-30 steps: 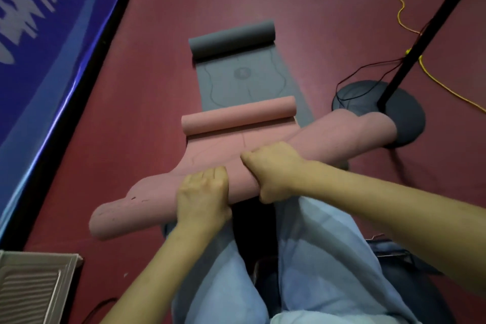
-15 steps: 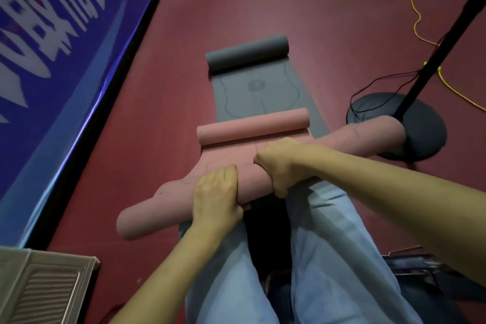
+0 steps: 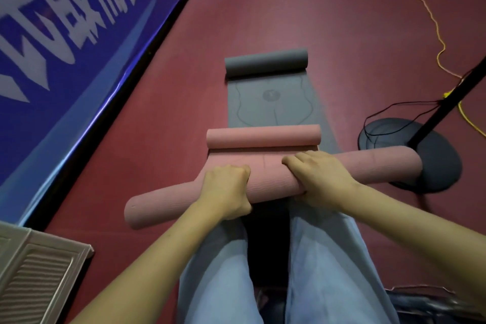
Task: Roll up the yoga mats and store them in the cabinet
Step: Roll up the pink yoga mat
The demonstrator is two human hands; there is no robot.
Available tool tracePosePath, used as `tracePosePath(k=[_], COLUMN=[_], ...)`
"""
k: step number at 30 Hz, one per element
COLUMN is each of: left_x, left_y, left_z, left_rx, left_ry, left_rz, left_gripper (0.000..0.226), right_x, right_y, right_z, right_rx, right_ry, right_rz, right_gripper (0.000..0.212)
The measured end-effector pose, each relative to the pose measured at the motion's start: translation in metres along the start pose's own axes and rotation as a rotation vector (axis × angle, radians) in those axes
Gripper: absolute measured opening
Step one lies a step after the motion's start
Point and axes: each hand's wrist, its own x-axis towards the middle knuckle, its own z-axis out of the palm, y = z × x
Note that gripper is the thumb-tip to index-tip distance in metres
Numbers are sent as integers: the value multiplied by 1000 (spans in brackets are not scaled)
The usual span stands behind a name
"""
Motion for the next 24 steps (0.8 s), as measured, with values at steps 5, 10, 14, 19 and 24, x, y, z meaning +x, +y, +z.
tracePosePath(k=[5,10,14,19,24], left_x=[-8,-69,-105,-122,-136], left_y=[0,13,31,33,36], left_z=[-4,3,11,11,19], left_rx=[-22,-126,-150,-150,-170], left_ry=[12,-70,-60,-36,7], left_rz=[9,74,83,102,101], left_gripper=[43,45,45,42,44], right_x=[1,-60,-101,-124,-122], right_y=[-13,-41,-66,-84,-84], right_z=[-12,-14,-4,-2,-1], right_rx=[-52,-29,-21,-20,-11], right_ry=[10,74,56,45,-51], right_rz=[35,11,65,148,63], right_gripper=[51,58,56,59,58])
